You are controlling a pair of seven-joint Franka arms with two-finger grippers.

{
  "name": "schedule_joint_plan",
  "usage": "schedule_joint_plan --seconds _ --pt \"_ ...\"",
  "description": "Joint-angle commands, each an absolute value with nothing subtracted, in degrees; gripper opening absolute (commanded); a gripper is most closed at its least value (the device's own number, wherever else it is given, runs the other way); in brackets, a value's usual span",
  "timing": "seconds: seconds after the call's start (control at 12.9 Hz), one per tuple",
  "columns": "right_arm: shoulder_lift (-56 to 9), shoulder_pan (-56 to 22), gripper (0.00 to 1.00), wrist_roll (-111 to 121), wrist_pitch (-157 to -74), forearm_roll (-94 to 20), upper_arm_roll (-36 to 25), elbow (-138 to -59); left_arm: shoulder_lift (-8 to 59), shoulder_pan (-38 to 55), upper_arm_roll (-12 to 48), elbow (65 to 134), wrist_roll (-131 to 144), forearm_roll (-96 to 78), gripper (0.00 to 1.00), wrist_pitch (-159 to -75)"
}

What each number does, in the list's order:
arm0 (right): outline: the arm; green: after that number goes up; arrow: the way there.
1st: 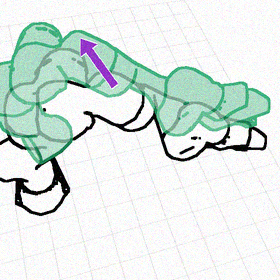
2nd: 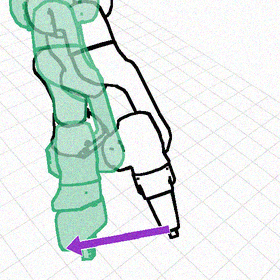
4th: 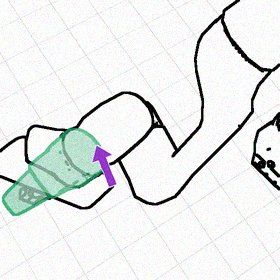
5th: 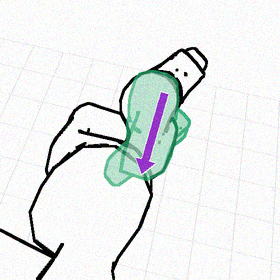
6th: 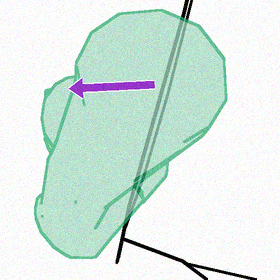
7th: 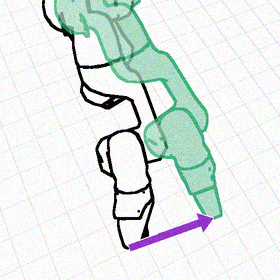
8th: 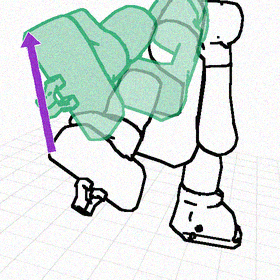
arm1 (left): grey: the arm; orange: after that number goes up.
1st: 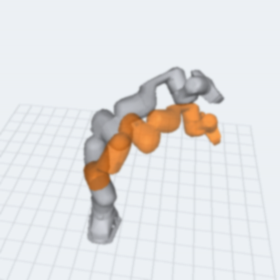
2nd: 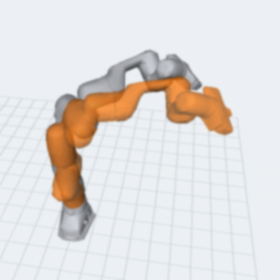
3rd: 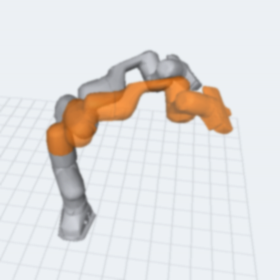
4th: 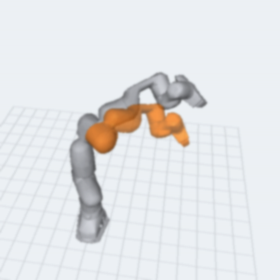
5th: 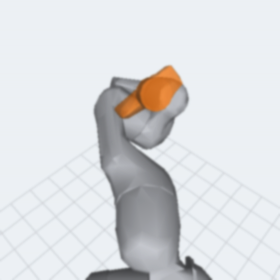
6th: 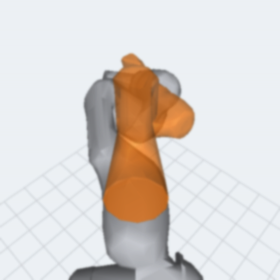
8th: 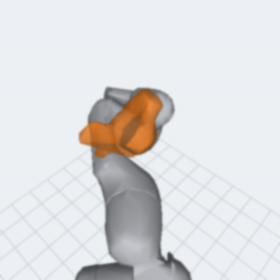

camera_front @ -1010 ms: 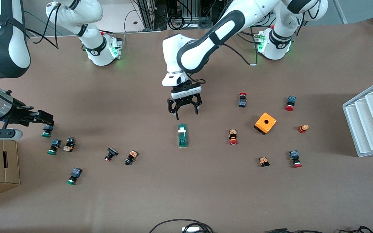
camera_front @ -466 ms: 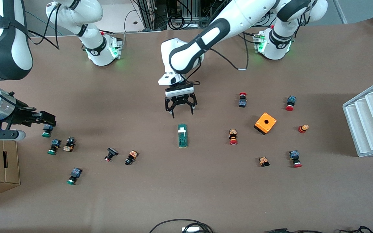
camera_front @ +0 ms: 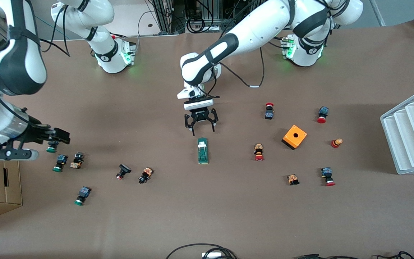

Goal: Close load switch with both arms
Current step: 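Reach the right gripper toward the switch while the left gripper holds it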

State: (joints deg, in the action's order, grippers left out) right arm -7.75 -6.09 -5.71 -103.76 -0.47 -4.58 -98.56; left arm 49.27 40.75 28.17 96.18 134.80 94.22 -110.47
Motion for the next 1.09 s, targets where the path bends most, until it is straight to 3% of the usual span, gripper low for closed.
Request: schedule_joint_plan --seconds 0.0,0.23,0.47,1.01 --pt "-9.8 -8.4 1.0 -10.5 -107.0 -1.6 -4.7 -98.4 52.3 42.7 27.6 91.7 136.5 96.2 1.0 -108.9" --pt "-11.8 -11.0 1.0 -16.9 -108.5 -2.1 -4.7 -97.7 56.0 45.4 25.8 87.2 136.7 96.2 1.0 -106.6" --pt "-15.2 -14.8 1.0 -28.2 -114.7 -4.5 -4.8 -97.5 57.1 52.0 17.9 87.0 142.4 96.2 1.0 -106.6" --pt "-23.3 -26.3 1.0 -58.6 -126.1 -5.5 -4.8 -95.5 58.8 53.5 17.0 87.0 145.5 98.9 1.0 -106.6"
